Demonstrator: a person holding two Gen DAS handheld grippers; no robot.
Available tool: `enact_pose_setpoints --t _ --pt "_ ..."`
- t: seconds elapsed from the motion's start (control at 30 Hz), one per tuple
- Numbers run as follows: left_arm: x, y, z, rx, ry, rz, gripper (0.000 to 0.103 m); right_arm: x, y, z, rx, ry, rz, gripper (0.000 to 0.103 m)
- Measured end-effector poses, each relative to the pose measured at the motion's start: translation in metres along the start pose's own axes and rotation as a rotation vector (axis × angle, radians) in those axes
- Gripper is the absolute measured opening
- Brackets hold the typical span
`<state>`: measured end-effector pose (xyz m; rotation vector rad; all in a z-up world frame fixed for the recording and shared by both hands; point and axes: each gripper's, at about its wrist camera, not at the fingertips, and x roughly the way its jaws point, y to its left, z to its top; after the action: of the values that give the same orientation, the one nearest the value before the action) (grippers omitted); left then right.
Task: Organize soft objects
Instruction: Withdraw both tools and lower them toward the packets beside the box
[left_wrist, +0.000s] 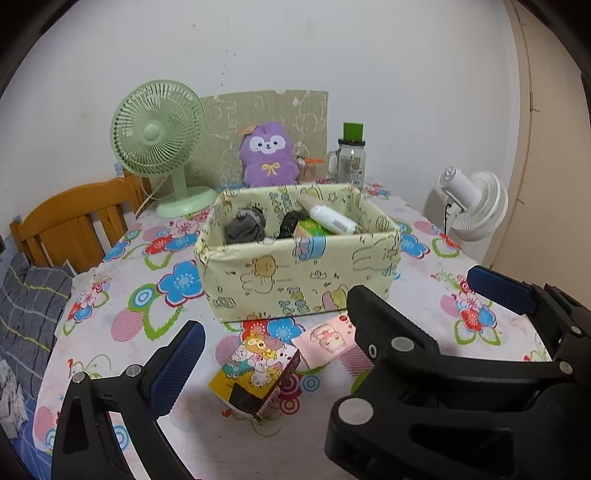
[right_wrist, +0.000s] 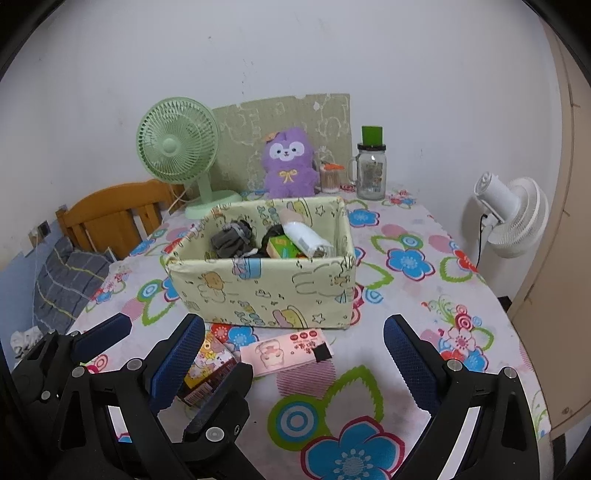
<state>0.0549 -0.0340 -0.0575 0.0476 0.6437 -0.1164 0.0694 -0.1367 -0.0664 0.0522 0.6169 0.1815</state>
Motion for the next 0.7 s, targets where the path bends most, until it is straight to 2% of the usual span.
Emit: enact_pose_setpoints --t 0.4,0.7 --pt "0.033 0.008 -0.014 0.006 0.078 -0.013 0.103 0.034 0.001 -0.015 0.001 0.070 -0.003 0.099" --pt "0.058 0.018 -0.023 0.019 0.127 -0.026 0.095 0.060 -0.002 -0.025 0.002 0.124 -0.024 0.099"
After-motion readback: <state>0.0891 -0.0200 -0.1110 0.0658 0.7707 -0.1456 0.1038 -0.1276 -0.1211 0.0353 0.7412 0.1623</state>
